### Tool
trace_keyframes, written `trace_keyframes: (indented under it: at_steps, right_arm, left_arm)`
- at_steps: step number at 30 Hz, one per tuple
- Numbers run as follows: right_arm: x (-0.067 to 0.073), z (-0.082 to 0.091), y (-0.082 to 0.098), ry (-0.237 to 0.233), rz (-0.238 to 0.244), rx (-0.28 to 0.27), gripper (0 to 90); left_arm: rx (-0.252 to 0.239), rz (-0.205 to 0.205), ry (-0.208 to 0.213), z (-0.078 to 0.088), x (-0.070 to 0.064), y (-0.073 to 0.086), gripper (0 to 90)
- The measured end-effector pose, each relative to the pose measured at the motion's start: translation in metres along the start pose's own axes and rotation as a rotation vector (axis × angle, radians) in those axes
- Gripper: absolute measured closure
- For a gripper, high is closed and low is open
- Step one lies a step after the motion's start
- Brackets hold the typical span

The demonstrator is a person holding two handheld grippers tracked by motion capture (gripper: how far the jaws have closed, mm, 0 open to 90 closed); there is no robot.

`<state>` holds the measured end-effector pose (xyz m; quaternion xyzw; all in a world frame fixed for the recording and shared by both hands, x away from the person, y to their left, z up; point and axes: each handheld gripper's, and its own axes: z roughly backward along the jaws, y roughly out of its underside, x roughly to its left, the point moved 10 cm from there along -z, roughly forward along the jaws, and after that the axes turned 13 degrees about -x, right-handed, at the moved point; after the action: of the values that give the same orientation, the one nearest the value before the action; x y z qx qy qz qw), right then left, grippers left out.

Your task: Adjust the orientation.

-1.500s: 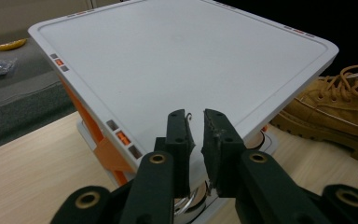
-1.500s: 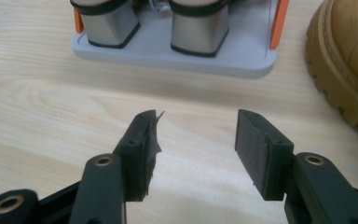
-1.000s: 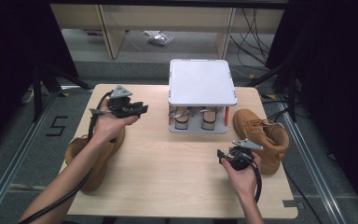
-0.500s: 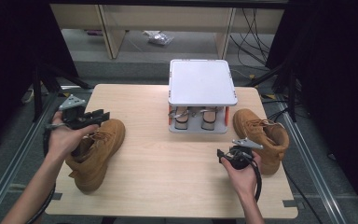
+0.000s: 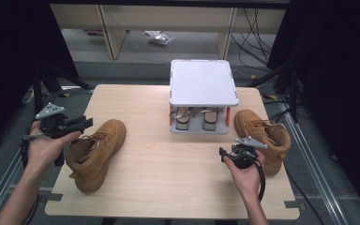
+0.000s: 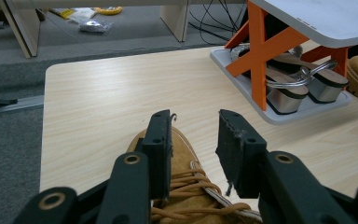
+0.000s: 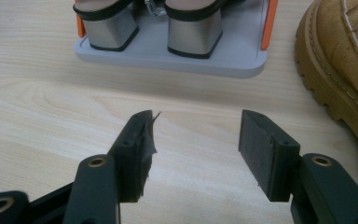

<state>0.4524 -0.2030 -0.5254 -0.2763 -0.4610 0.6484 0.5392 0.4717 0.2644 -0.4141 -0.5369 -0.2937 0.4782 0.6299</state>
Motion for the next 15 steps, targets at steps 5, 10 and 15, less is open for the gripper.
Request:
trace_keyframes:
  at_steps: [5, 10, 15]
  right_arm:
    - [0.001, 0.002, 0.002, 0.006, 0.000, 0.008, 46.1]
    - [0.003, 0.004, 0.006, 0.006, 0.002, 0.021, 46.0]
    - [0.005, 0.004, 0.005, 0.000, -0.001, 0.010, 46.0]
  left_arm:
    - [0.010, 0.005, -0.020, 0.008, 0.009, 0.002, 64.1]
    - [0.027, 0.016, -0.037, 0.014, 0.019, 0.011, 63.3]
    - [0.053, 0.035, -0.045, 0.023, 0.022, 0.026, 61.6]
